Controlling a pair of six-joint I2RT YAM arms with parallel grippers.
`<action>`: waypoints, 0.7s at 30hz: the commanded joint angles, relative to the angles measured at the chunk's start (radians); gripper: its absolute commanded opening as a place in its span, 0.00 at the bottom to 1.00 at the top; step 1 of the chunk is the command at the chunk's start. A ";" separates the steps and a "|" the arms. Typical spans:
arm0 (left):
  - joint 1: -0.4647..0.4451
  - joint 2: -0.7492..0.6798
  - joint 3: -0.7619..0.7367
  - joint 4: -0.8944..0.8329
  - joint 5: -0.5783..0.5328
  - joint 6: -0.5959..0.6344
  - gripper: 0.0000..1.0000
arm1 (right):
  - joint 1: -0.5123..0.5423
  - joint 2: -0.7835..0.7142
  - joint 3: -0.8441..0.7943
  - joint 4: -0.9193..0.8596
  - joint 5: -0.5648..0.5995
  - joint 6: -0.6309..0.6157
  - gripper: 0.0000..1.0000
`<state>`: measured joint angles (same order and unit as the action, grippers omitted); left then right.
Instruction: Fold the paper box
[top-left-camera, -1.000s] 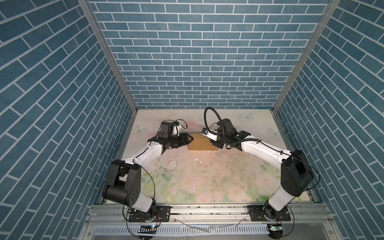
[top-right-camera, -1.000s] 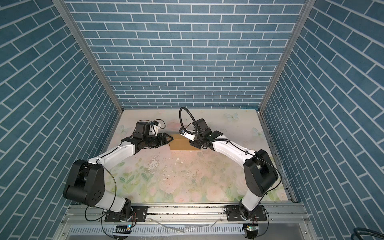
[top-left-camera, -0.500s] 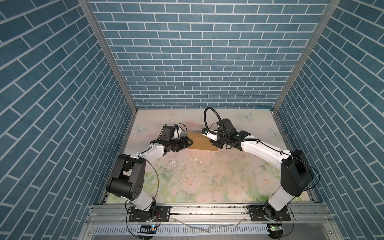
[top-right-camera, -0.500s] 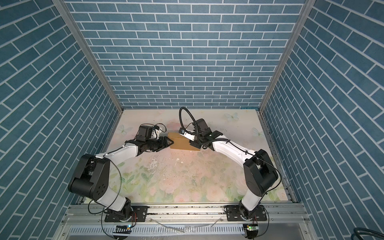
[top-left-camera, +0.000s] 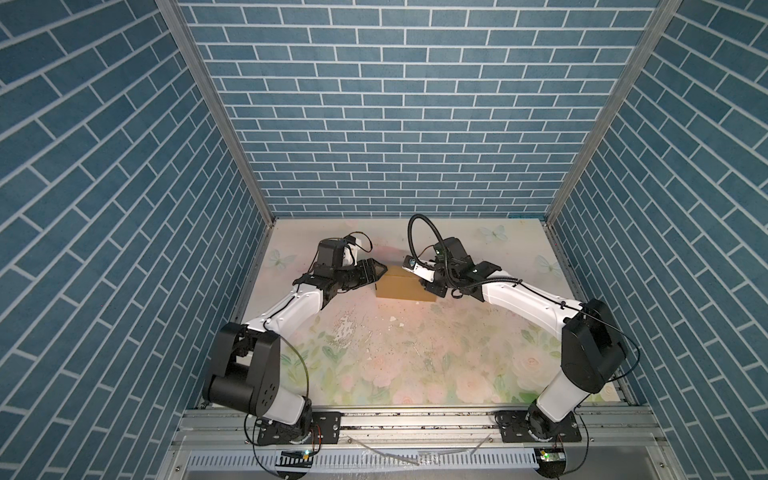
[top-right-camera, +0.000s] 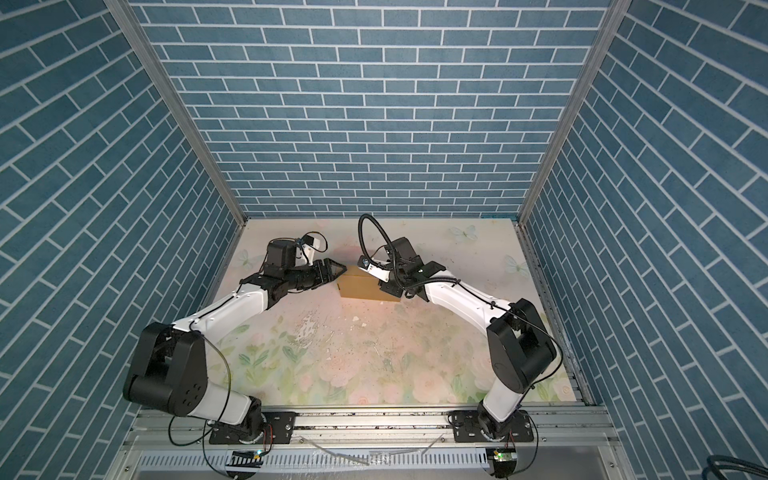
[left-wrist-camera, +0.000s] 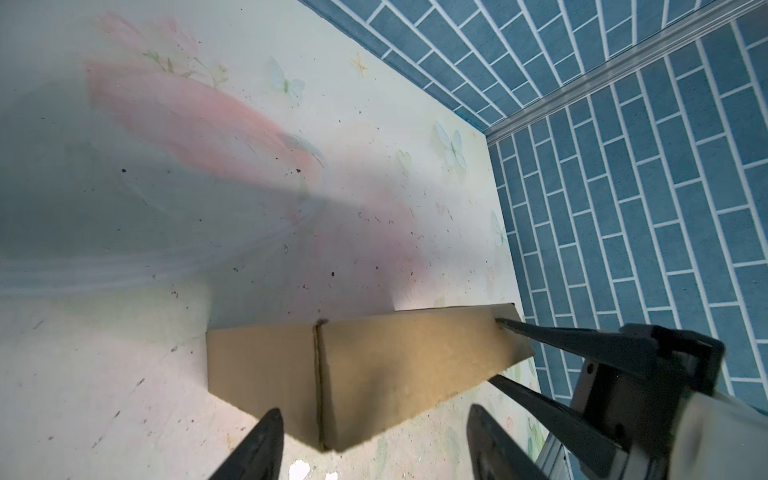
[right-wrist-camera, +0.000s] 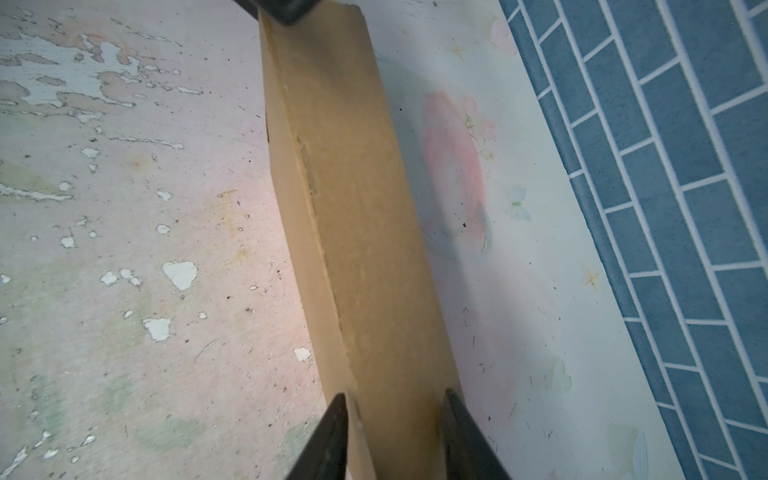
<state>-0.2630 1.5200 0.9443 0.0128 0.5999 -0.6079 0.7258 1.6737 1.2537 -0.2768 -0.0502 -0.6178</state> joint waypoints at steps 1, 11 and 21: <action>0.008 0.055 0.027 0.039 -0.011 -0.003 0.70 | 0.003 0.012 0.009 -0.090 -0.014 0.009 0.38; 0.007 0.143 -0.045 0.103 -0.018 -0.019 0.66 | -0.003 0.021 0.029 -0.079 -0.022 0.025 0.38; 0.006 0.138 -0.061 0.106 -0.060 -0.033 0.65 | -0.036 -0.072 0.053 -0.072 -0.085 0.136 0.54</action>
<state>-0.2596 1.6291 0.9173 0.1864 0.5911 -0.6437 0.7033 1.6619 1.2556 -0.3031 -0.0963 -0.5453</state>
